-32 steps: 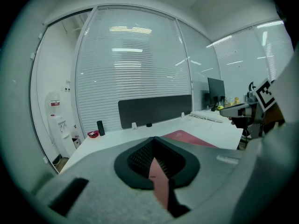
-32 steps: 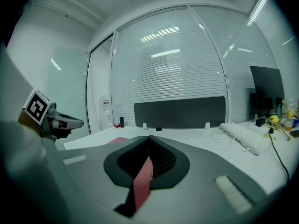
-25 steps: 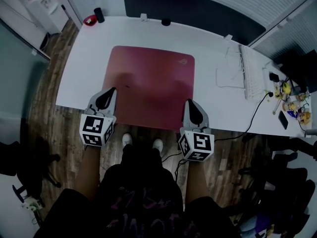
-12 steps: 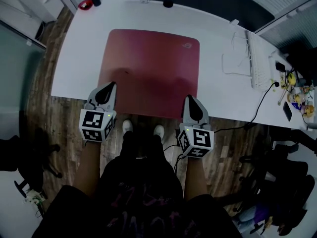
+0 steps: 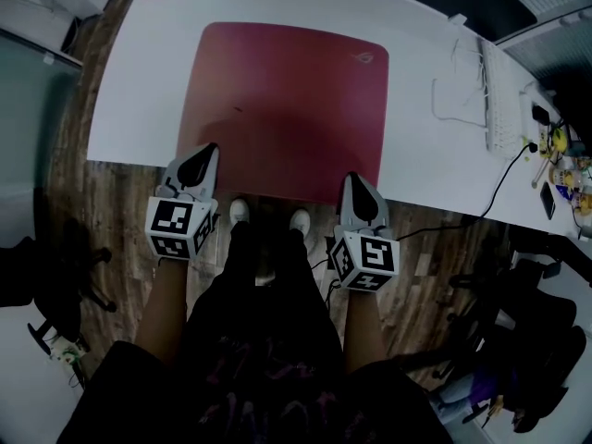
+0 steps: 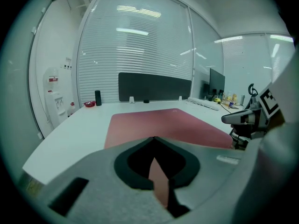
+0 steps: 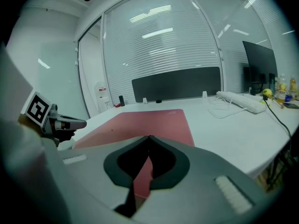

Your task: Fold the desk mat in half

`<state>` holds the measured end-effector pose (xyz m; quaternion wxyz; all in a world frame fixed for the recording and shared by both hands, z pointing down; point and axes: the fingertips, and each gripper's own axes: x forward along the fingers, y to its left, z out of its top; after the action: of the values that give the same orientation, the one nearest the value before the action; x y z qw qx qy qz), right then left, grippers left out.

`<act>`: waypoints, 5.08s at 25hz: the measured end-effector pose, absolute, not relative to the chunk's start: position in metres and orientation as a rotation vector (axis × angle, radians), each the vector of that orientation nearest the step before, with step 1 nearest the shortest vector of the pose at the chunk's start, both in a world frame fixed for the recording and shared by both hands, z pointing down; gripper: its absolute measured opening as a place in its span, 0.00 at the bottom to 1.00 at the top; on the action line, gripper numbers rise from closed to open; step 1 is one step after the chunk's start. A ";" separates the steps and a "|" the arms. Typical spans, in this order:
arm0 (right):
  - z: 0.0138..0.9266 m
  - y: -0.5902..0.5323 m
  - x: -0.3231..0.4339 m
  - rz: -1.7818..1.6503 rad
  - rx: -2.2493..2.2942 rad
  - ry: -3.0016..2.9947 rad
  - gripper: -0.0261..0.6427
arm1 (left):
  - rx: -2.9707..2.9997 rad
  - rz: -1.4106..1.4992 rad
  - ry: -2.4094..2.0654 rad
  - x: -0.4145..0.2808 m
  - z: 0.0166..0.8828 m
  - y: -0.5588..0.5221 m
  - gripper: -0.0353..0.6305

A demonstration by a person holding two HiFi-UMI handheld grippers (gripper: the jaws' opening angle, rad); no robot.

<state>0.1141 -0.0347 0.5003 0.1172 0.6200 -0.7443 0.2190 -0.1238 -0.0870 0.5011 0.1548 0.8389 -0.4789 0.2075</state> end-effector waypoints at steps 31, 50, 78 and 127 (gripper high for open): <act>0.581 -0.001 0.062 0.022 0.955 -1.973 0.54 | 2.828 1.758 -0.556 -0.104 0.587 -0.017 0.53; 0.594 -0.002 0.065 -0.120 0.889 -1.888 0.42 | 2.872 1.917 -0.517 -0.106 0.600 -0.016 0.33; 0.557 0.000 0.058 -0.129 0.813 -1.992 0.10 | 2.905 1.783 -0.459 -0.106 0.559 -0.010 0.11; 0.485 -0.216 0.080 -0.205 0.456 -2.006 0.09 | 2.973 1.857 -0.259 -0.080 0.493 -0.240 0.09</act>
<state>0.0796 -0.2161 0.4848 0.5116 0.1897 -0.8337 -0.0852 -0.0805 -0.2402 0.4934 -0.1856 0.8312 -0.0723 0.5191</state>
